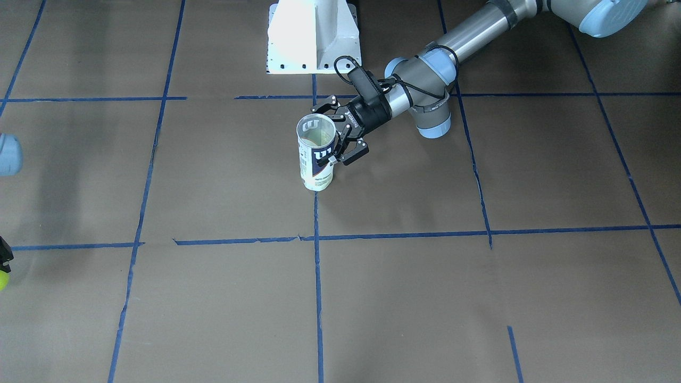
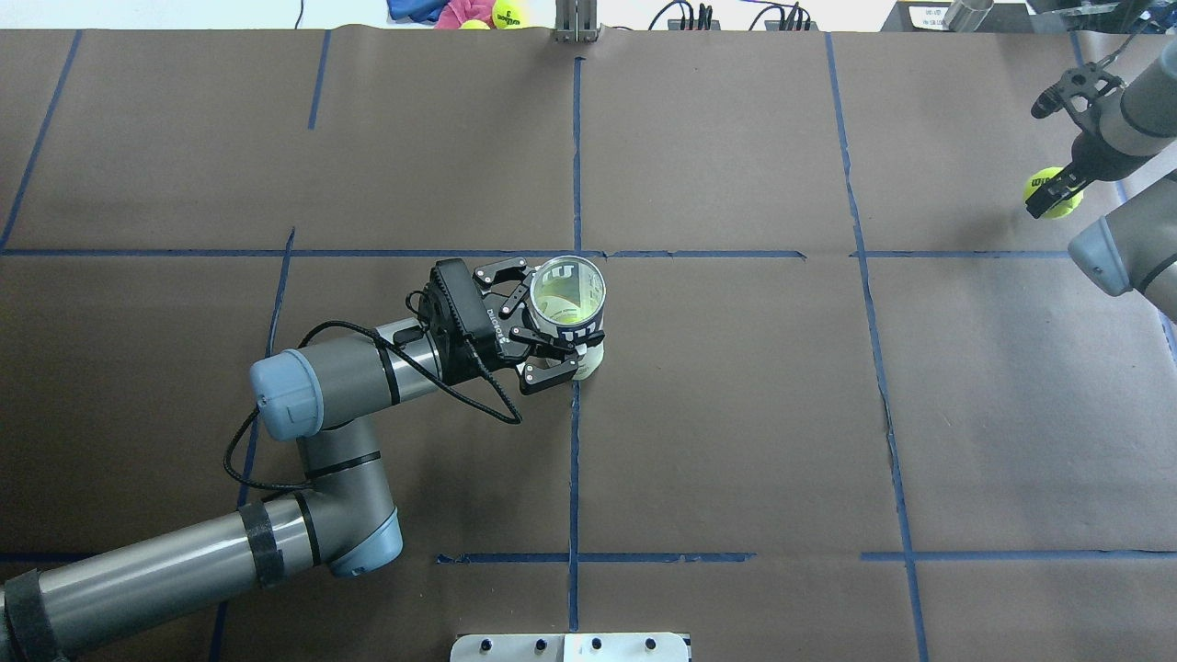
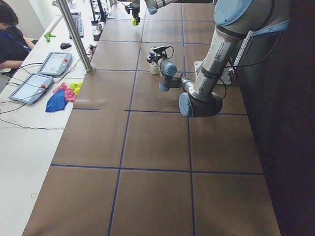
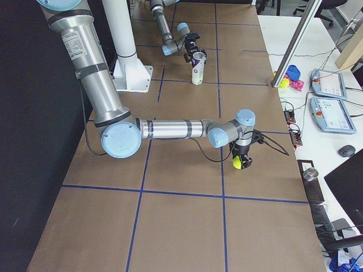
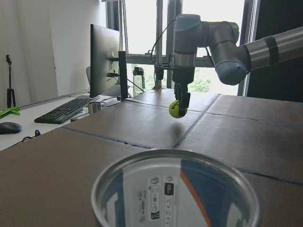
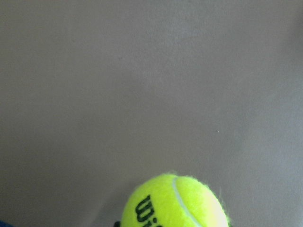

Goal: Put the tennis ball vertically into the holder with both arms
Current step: 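Carry the second ball with the right gripper over the tube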

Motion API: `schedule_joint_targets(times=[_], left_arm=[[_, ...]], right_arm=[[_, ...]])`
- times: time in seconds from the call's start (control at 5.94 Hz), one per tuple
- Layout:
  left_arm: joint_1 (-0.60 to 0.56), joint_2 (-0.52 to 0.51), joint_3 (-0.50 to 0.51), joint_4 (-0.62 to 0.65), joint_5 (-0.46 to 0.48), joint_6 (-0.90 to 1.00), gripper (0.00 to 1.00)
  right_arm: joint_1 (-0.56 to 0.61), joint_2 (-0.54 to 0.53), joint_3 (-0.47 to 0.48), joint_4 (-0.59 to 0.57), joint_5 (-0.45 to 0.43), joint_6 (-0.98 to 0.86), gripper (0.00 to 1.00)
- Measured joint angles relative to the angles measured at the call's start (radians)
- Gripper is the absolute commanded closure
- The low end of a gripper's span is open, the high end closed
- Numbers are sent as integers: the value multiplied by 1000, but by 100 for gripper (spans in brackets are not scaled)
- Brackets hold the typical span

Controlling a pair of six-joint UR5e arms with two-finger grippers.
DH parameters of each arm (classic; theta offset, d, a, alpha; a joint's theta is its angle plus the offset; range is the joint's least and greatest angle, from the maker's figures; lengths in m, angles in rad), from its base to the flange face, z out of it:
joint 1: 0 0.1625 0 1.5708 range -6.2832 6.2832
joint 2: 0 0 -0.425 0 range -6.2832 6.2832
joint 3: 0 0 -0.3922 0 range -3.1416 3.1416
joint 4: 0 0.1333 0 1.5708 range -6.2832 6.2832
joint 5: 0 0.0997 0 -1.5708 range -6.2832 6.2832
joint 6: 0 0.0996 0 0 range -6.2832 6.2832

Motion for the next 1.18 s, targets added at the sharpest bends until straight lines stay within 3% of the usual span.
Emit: schedule_joint_targets(times=[0.34, 0.67, 0.84, 1.18], left_arm=[[0, -1, 0, 1, 0, 0, 13], [0, -1, 0, 1, 0, 0, 13], [0, -2, 0, 1, 0, 0, 13], [1, -2, 0, 1, 0, 0, 13]], right_arm=[[-10, 18, 246, -188, 45, 174, 93], [-122, 68, 540, -421, 48, 448, 93], [-201, 122, 641, -507, 36, 616, 92], [-399, 271, 731, -651, -79, 929, 92]])
